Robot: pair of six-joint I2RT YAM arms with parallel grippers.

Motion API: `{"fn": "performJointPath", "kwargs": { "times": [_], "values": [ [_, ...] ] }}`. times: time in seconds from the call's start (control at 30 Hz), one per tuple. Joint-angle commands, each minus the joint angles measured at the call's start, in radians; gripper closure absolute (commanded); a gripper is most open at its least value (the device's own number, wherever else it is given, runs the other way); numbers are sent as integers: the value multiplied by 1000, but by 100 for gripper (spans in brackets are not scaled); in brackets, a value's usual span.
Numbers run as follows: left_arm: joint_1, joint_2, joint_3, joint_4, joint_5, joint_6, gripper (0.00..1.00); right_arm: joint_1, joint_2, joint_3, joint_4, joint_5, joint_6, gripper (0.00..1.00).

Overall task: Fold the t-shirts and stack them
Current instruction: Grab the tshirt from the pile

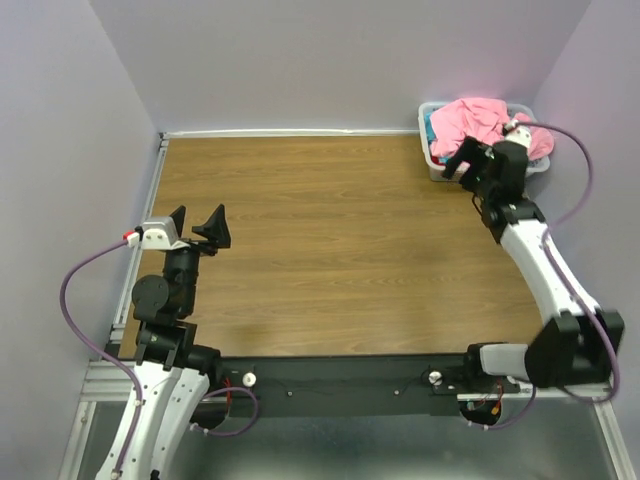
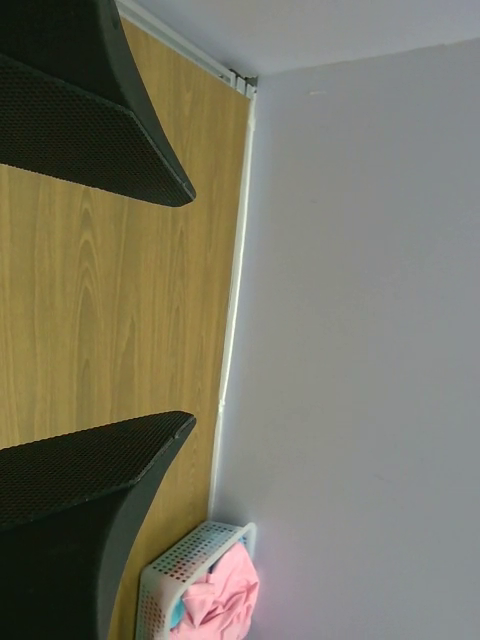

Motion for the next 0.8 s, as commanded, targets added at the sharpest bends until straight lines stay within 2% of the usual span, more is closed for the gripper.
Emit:
{"fn": "performJointPath", "kwargs": {
  "times": [0.0, 0.03, 0.2, 0.3, 0.43, 0.47, 0.63, 0.73, 0.77],
  "values": [
    [-12, -9, -10, 33, 6, 14, 9, -4, 206, 194, 9, 81, 29, 0],
    [-14, -12, -10, 31, -3, 14, 9, -7, 307, 268, 9, 117, 5, 0],
    [-40, -12, -13, 37, -14, 23, 9, -40, 567, 490, 8, 223, -67, 0],
    [-49, -5, -16, 43, -5, 23, 9, -65, 725, 635, 8, 222, -96, 8],
    [-51, 11, -18, 48, -2, 25, 9, -94, 895, 789, 9, 214, -151, 23],
    [-52, 17, -18, 46, 1, 25, 9, -96, 921, 822, 9, 208, -159, 31],
    [-52, 37, -19, 48, 8, 25, 9, -114, 1072, 951, 9, 170, -187, 46],
    [-51, 44, -18, 46, 9, 25, 9, -116, 1087, 972, 9, 190, -213, 65],
    [-52, 44, -18, 45, 11, 25, 9, -116, 1083, 972, 9, 191, -224, 75]
  ]
}}
